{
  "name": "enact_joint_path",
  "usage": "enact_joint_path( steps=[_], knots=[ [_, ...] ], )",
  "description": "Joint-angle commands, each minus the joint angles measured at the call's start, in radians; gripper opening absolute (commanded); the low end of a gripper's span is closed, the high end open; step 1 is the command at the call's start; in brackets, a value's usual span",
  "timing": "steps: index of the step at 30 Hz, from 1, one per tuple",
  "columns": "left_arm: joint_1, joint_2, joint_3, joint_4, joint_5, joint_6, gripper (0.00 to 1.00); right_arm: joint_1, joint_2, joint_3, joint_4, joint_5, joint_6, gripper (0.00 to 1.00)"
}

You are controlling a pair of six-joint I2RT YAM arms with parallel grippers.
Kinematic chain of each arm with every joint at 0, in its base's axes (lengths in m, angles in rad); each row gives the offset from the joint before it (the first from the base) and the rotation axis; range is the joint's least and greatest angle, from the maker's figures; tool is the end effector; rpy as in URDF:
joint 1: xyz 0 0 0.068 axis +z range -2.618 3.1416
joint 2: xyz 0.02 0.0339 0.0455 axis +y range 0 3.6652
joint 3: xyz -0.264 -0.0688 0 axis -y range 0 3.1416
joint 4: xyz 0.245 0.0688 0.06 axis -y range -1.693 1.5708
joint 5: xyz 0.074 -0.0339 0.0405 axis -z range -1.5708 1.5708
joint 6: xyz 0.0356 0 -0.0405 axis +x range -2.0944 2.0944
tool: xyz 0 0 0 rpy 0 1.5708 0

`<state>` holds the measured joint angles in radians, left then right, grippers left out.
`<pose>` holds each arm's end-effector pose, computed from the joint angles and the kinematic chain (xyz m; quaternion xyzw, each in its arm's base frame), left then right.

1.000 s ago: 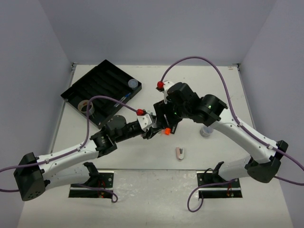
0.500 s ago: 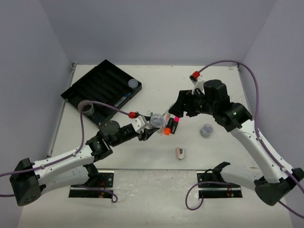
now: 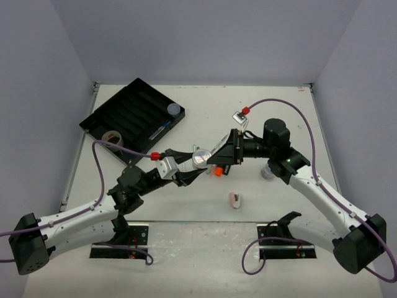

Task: Sort the stationery into containers
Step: Place the stationery in the storage box.

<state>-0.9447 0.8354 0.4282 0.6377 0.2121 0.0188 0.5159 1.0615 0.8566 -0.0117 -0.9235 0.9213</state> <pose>0.1097 -0.1645 0.2922 0.3597 0.5089 -0.4069 0.6679 0.1918 0.1414 0.3324 -0.1329 0.7397 0.6306 0.1936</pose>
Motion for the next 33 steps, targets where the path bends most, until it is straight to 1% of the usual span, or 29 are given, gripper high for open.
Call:
enact_joint_path(
  steps=[1, 7, 8, 9, 10, 12, 15, 16, 18, 19, 20, 21, 23, 25, 26, 27, 28, 29, 30, 33],
  knots=[
    [-0.003, -0.020, -0.010, 0.177, 0.031, -0.027, 0.00, 0.002, -0.005, -0.015, 0.225, -0.115, 0.142, 0.80],
    [-0.002, -0.005, -0.016, 0.209, 0.042, -0.041, 0.00, 0.002, -0.004, -0.041, 0.292, -0.121, 0.214, 0.69],
    [-0.002, 0.001, -0.015, 0.208, 0.043, -0.038, 0.00, 0.006, -0.002, -0.044, 0.302, -0.123, 0.222, 0.66],
    [-0.002, 0.004, -0.012, 0.203, 0.040, -0.034, 0.00, 0.008, -0.004, -0.047, 0.304, -0.122, 0.227, 0.61],
    [-0.002, 0.006, -0.011, 0.201, 0.037, -0.031, 0.00, 0.011, -0.005, -0.048, 0.298, -0.121, 0.228, 0.59],
    [-0.002, 0.011, -0.008, 0.197, 0.030, -0.023, 0.00, 0.027, -0.009, -0.044, 0.262, -0.107, 0.212, 0.57],
    [-0.002, 0.015, 0.000, 0.185, 0.024, 0.011, 0.00, 0.055, 0.003, -0.021, 0.210, -0.100, 0.173, 0.61],
    [-0.002, 0.018, 0.004, 0.182, 0.024, 0.018, 0.00, 0.061, 0.007, -0.021, 0.208, -0.098, 0.175, 0.61],
    [-0.002, 0.028, 0.021, 0.156, 0.030, 0.033, 0.00, 0.064, 0.012, -0.022, 0.222, -0.098, 0.185, 0.50],
    [-0.002, 0.029, 0.030, 0.144, 0.032, 0.036, 0.00, 0.065, 0.012, -0.022, 0.226, -0.097, 0.186, 0.40],
    [-0.002, 0.033, 0.033, 0.137, 0.033, 0.038, 0.00, 0.064, 0.012, -0.021, 0.227, -0.094, 0.186, 0.33],
    [-0.002, 0.036, 0.034, 0.133, 0.035, 0.042, 0.00, 0.065, 0.012, -0.021, 0.227, -0.090, 0.185, 0.30],
    [-0.002, 0.041, 0.043, 0.103, 0.036, 0.049, 0.00, 0.064, 0.014, -0.013, 0.212, -0.083, 0.174, 0.27],
    [-0.002, 0.044, 0.050, 0.081, 0.031, 0.054, 0.05, 0.065, 0.019, -0.008, 0.194, -0.076, 0.164, 0.18],
    [-0.002, 0.042, 0.054, 0.073, 0.029, 0.057, 0.09, 0.064, 0.021, -0.007, 0.192, -0.073, 0.160, 0.12],
    [-0.002, 0.041, 0.057, 0.064, 0.027, 0.059, 0.16, 0.064, 0.022, -0.008, 0.188, -0.070, 0.156, 0.05],
    [-0.002, 0.040, 0.059, 0.053, 0.023, 0.062, 0.29, 0.064, 0.024, -0.008, 0.180, -0.063, 0.148, 0.03],
    [-0.002, 0.037, 0.064, 0.038, 0.013, 0.067, 0.45, 0.065, 0.024, -0.006, 0.164, -0.052, 0.131, 0.00],
    [-0.002, 0.035, 0.071, 0.023, 0.007, 0.071, 0.49, 0.064, 0.023, -0.001, 0.143, -0.039, 0.114, 0.00],
    [-0.002, 0.035, 0.096, -0.025, -0.014, 0.081, 0.52, 0.064, 0.011, 0.019, 0.061, 0.018, 0.056, 0.00]
  ],
)
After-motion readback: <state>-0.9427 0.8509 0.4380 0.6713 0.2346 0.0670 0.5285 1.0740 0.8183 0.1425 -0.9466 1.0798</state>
